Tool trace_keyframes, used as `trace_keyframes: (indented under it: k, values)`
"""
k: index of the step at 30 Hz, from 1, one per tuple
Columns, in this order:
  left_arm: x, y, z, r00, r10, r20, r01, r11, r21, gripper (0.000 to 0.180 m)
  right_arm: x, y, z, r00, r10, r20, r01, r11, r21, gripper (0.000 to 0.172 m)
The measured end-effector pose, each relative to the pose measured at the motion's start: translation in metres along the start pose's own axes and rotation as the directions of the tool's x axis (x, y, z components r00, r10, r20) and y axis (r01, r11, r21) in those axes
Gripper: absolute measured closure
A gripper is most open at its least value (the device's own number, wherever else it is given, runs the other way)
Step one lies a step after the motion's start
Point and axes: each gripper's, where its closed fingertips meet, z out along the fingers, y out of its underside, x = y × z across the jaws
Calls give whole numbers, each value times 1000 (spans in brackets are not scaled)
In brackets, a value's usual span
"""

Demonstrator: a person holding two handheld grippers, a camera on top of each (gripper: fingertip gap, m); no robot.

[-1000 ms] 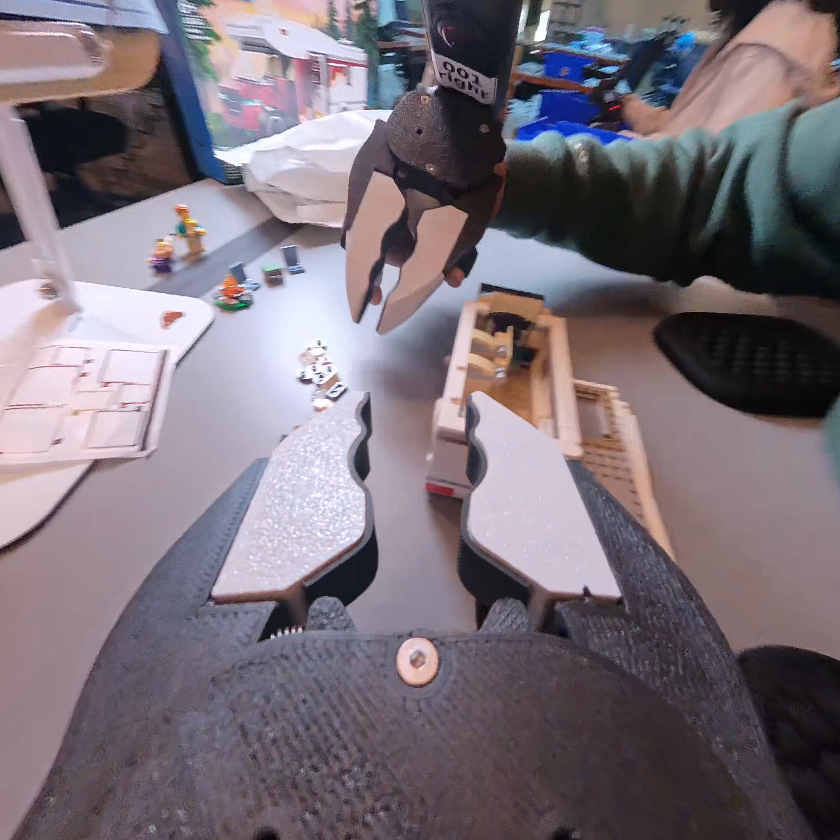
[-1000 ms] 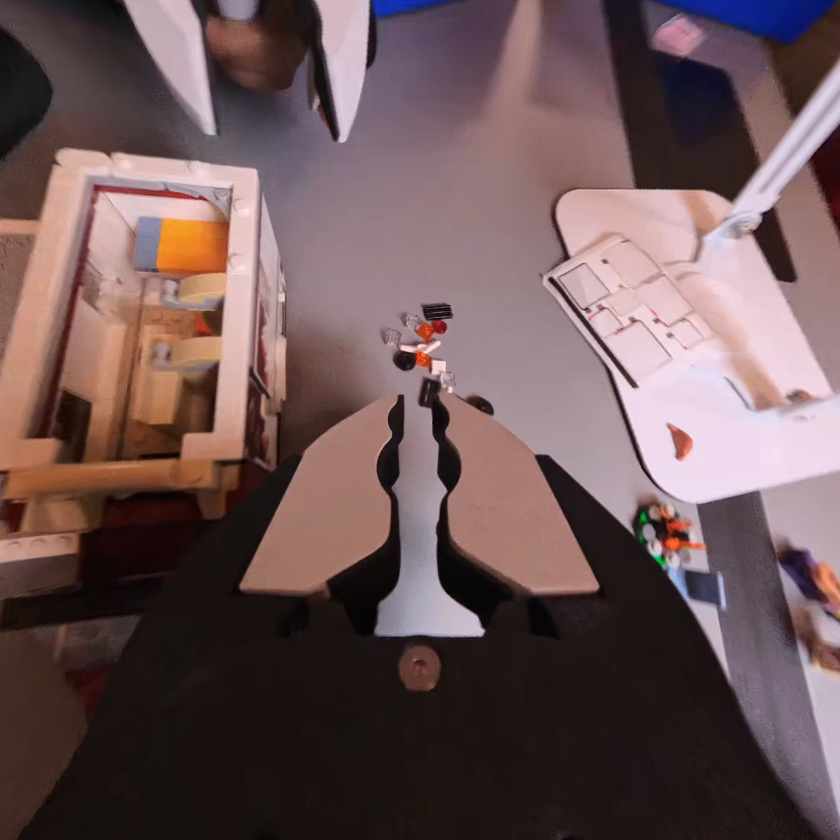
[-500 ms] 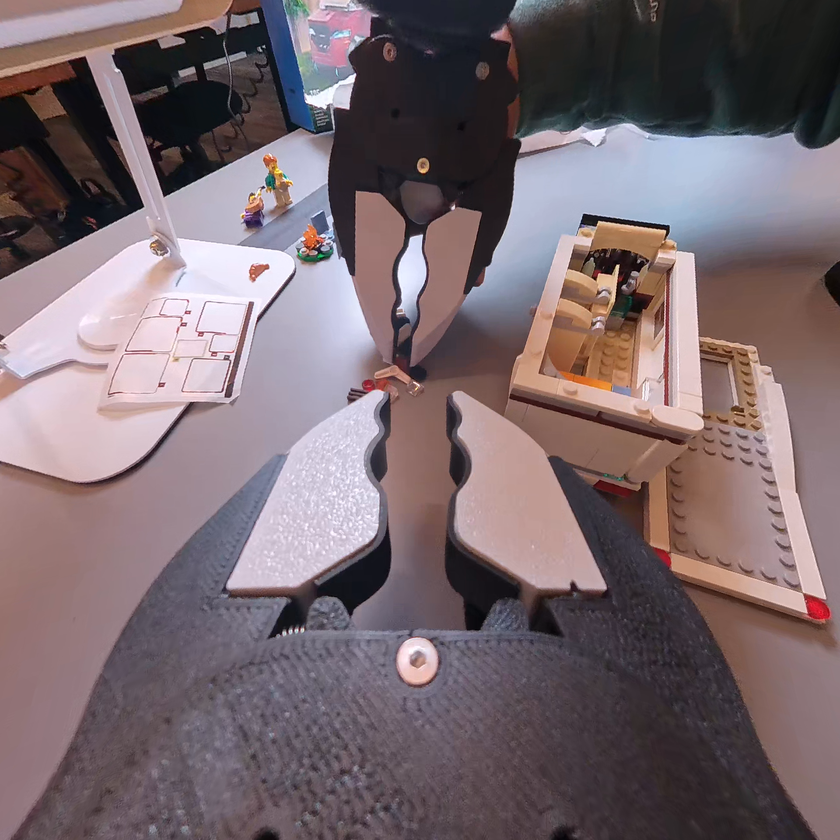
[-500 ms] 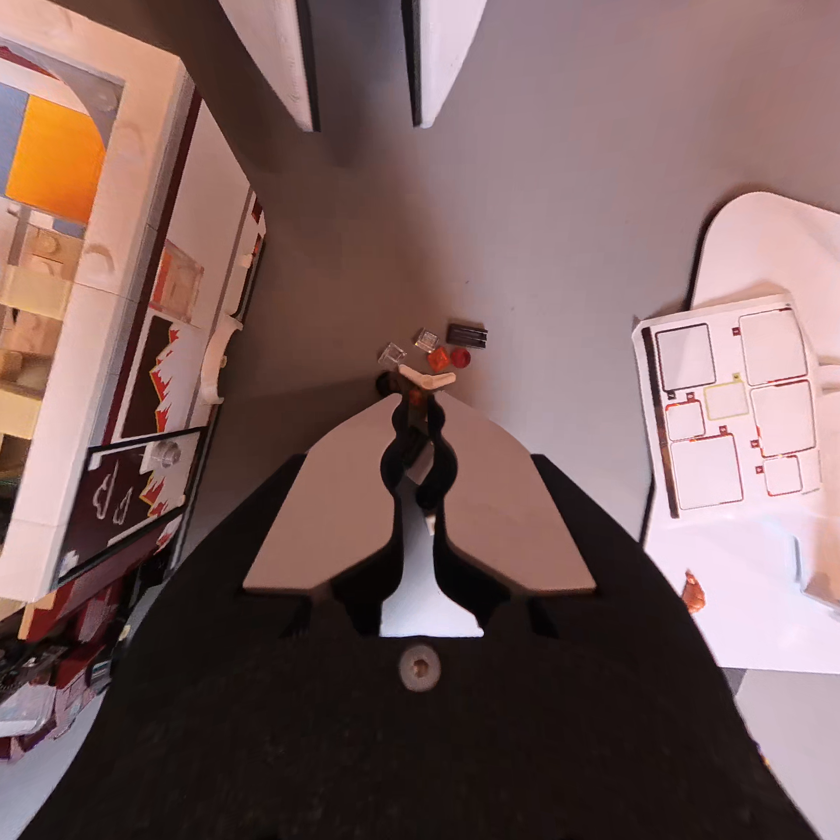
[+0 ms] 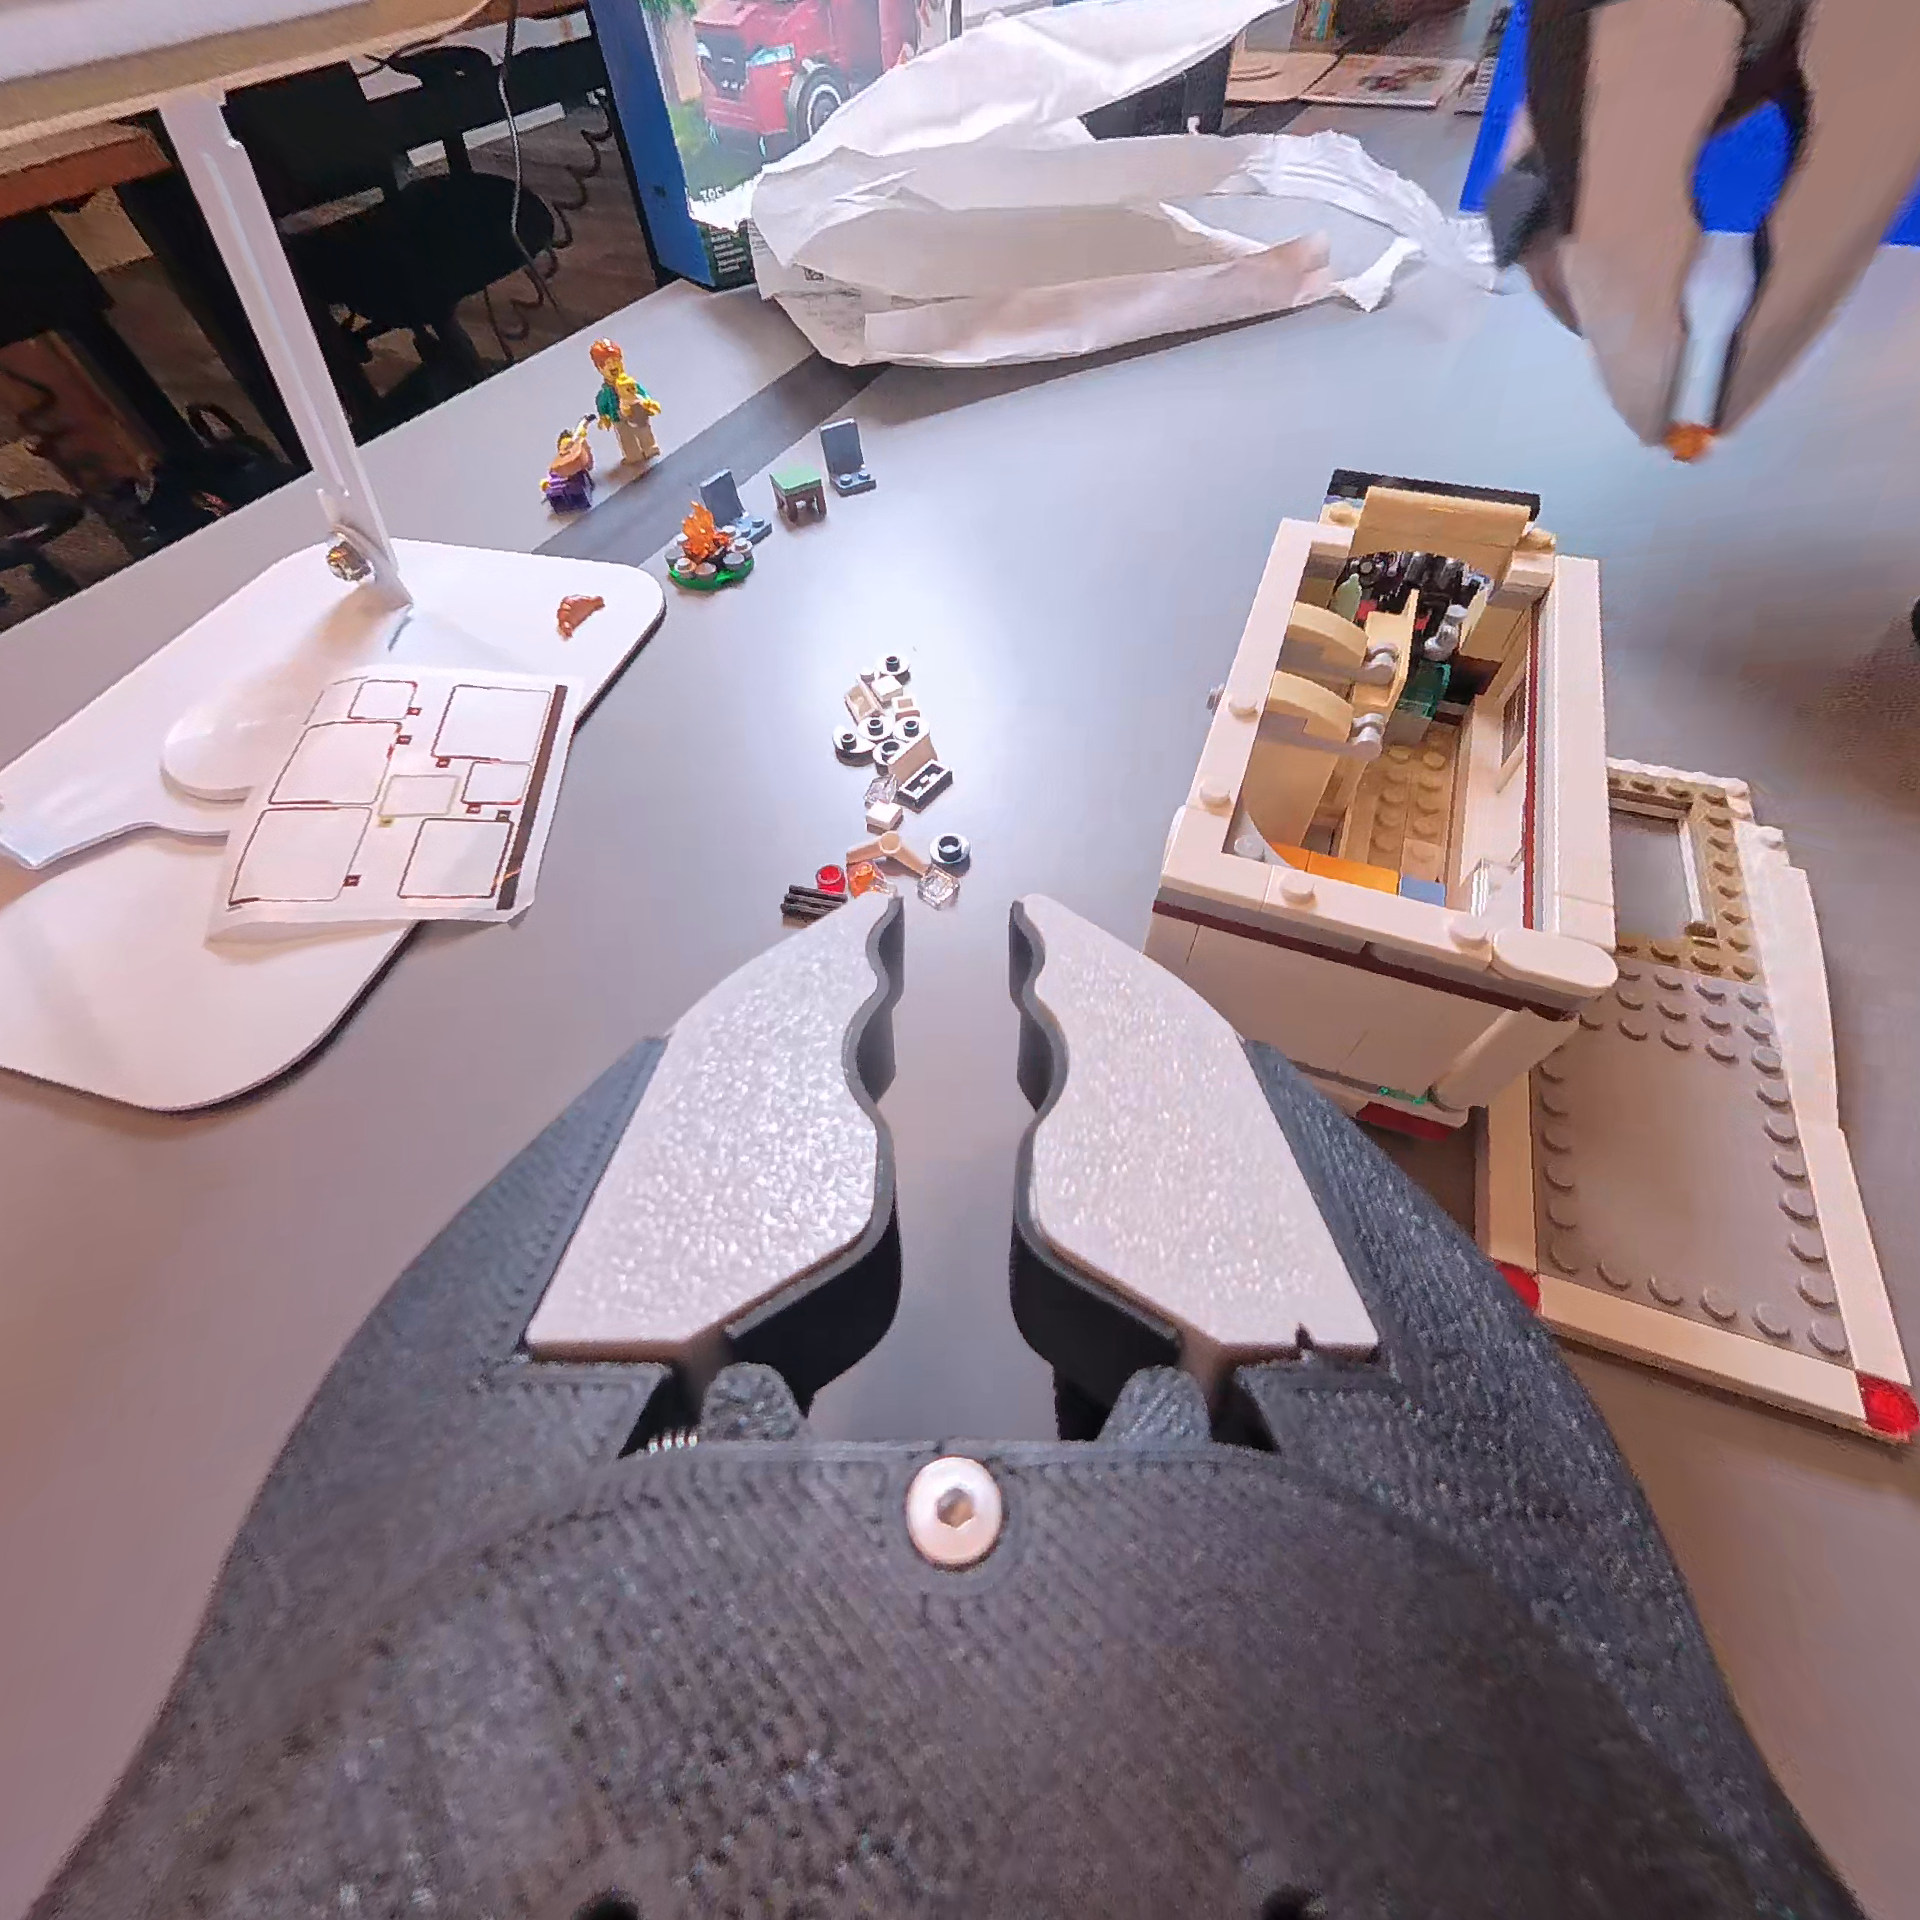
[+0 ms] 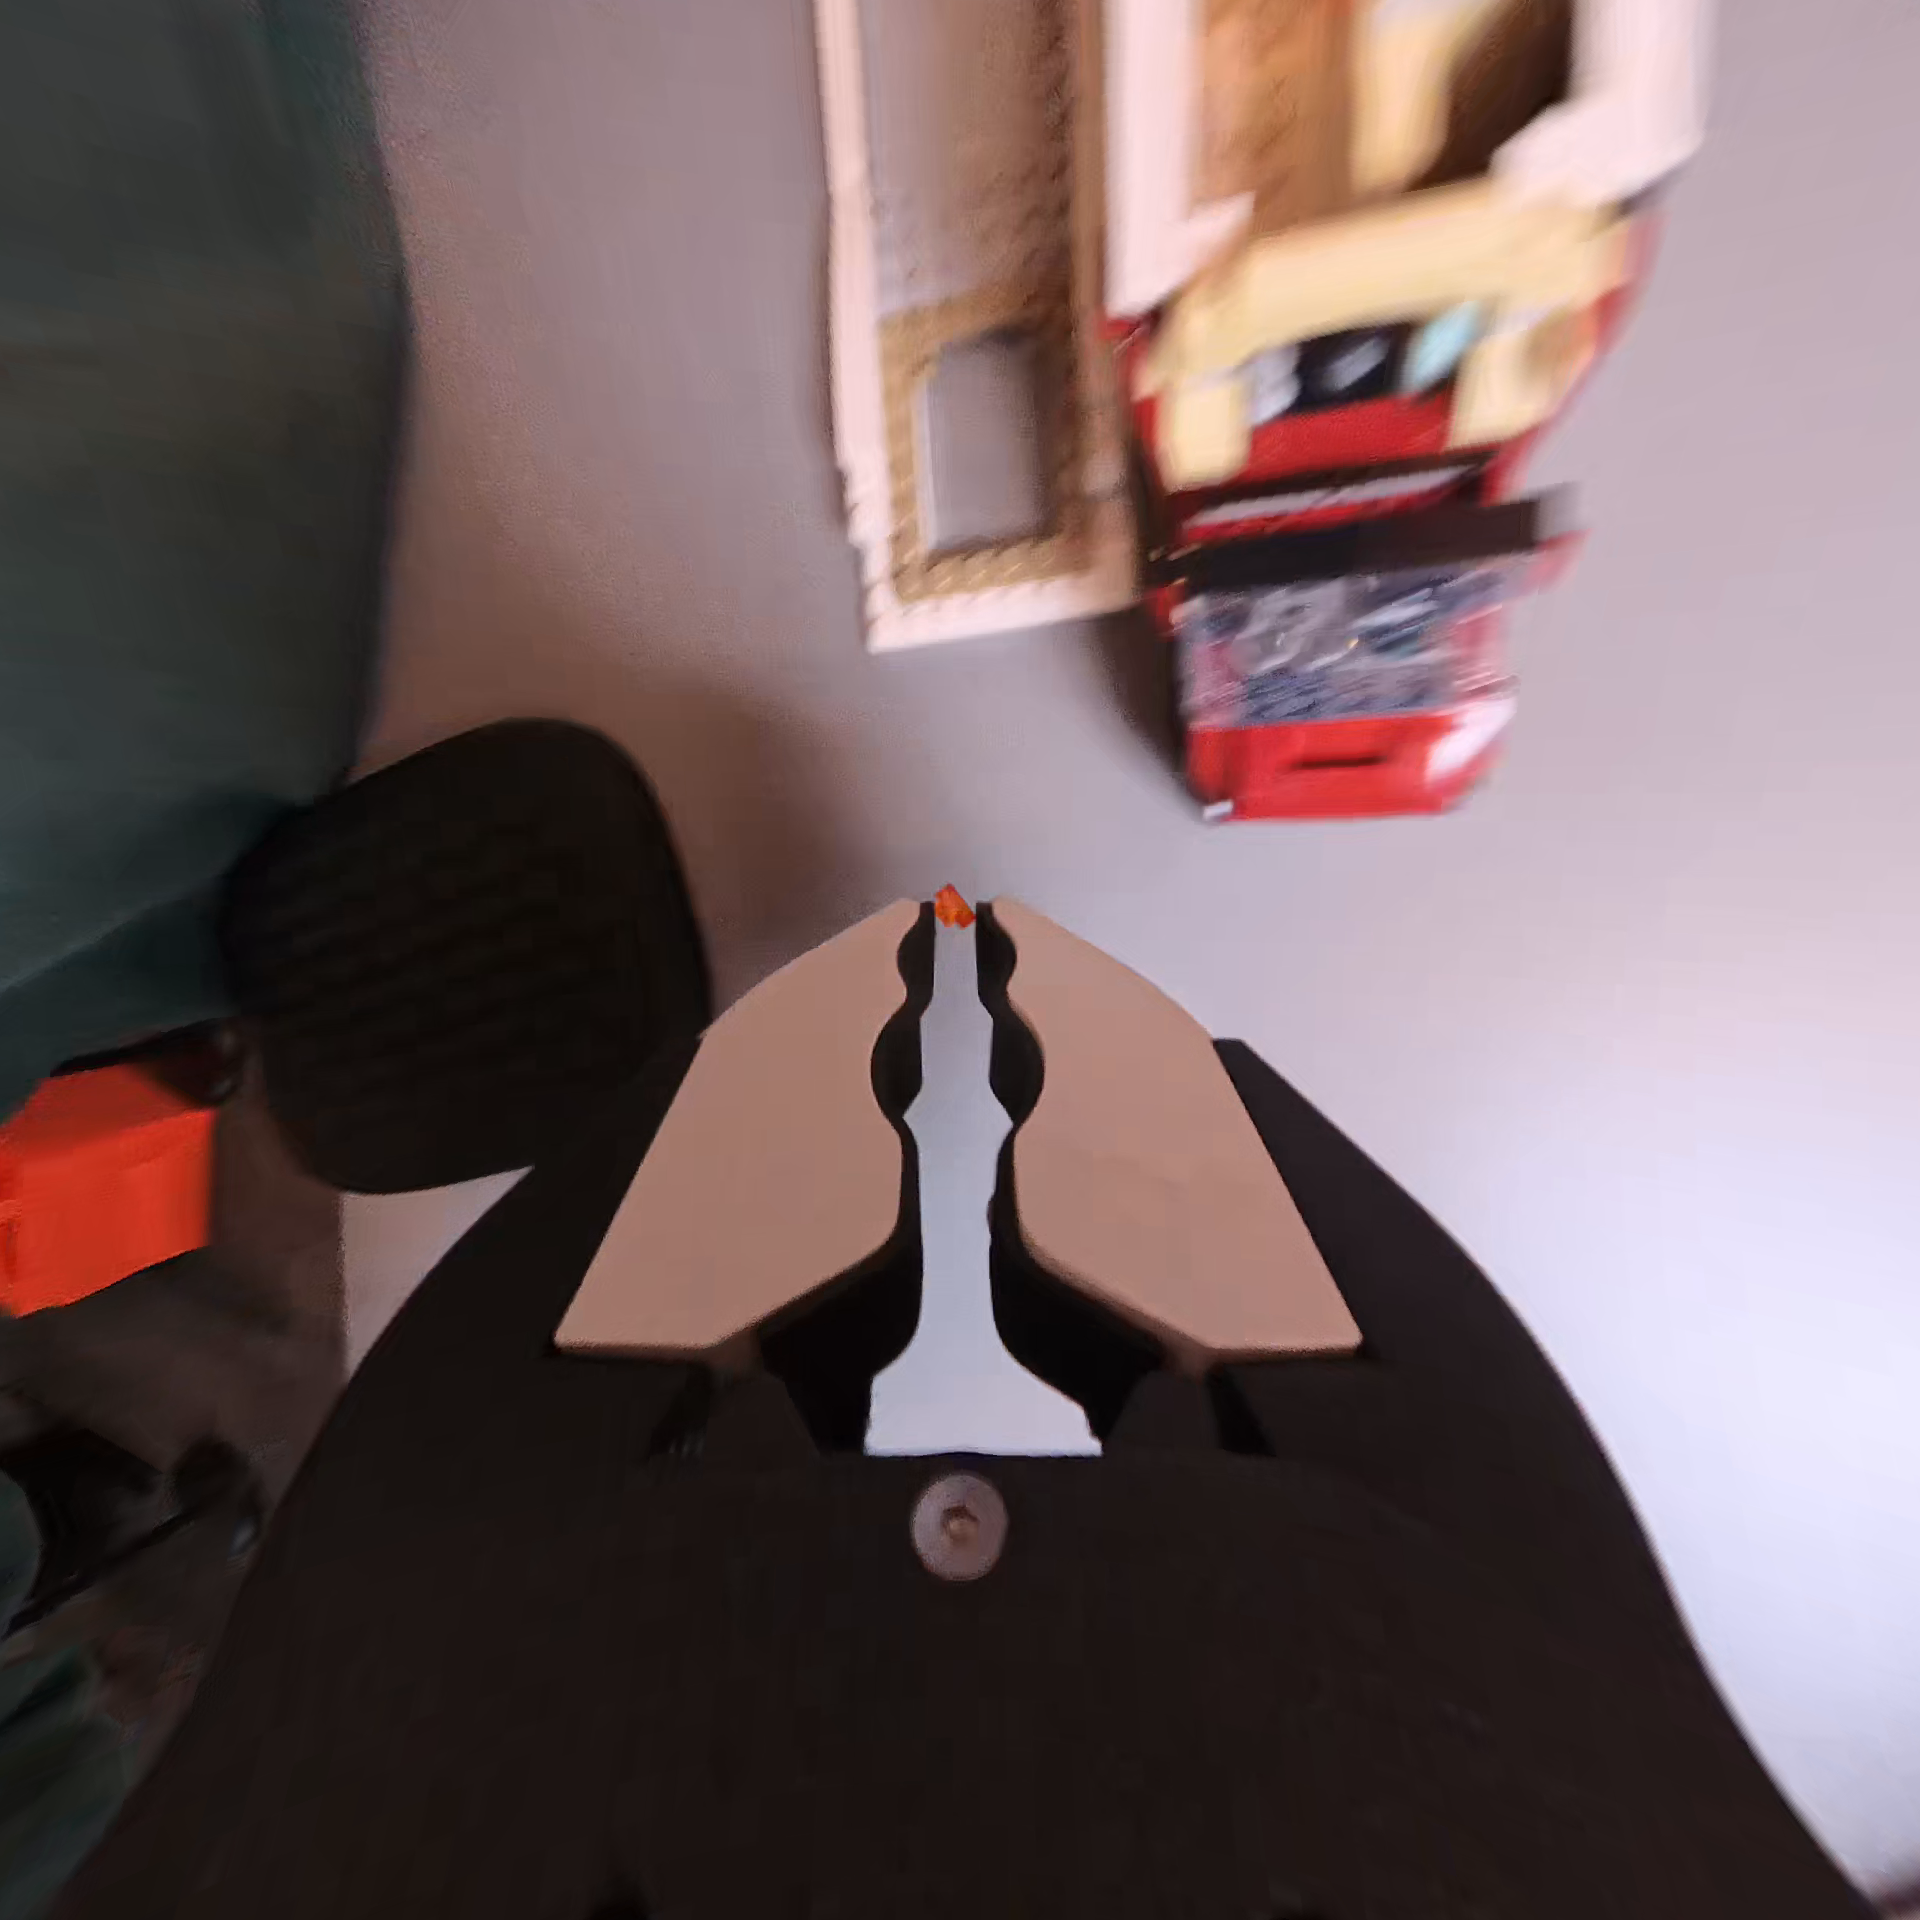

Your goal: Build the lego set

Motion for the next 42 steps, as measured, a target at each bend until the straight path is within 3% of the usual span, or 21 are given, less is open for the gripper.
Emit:
trace_keyframes:
  k: [5, 12, 16, 21, 25, 30, 35, 42]
  values:
    - [7, 1, 3, 999, 35, -5, -35, 999, -18, 161, -10, 31, 48, 995, 28, -97, -39, 992, -119, 165]
    - [11, 10, 3, 998, 66, -1, -66, 997, -51, 162, 9, 20, 38, 958, 4, -288, -15, 999, -35, 146]
    - [9, 11, 4, 998, 64, 0, -64, 997, -53, 162, 17, -10, 6, 929, -16, -369, 68, 989, 129, 150]
    - [5, 13, 5, 998, 54, 15, -54, 997, -55, 162, 71, -77, -36, 808, -83, -583, 263, 937, 230, 153]
    - [4, 14, 4, 997, 67, 31, -65, 996, -64, 162, 128, -124, -13, 825, -148, -545, 295, 936, 192, 154]
    - [0, 17, 4, 995, 87, 57, -82, 993, -79, 163, 167, -162, 41, 912, -173, -372, 244, 958, 153, 159]
    - [-1, 16, 3, 994, 90, 57, -86, 994, -70, 164, 177, -167, 65, 920, -232, -317, 258, 965, 40, 165]
    - [0, 16, 3, 994, 99, 53, -95, 993, -69, 164, 183, -163, 65, 916, -257, -307, 264, 964, -18, 163]
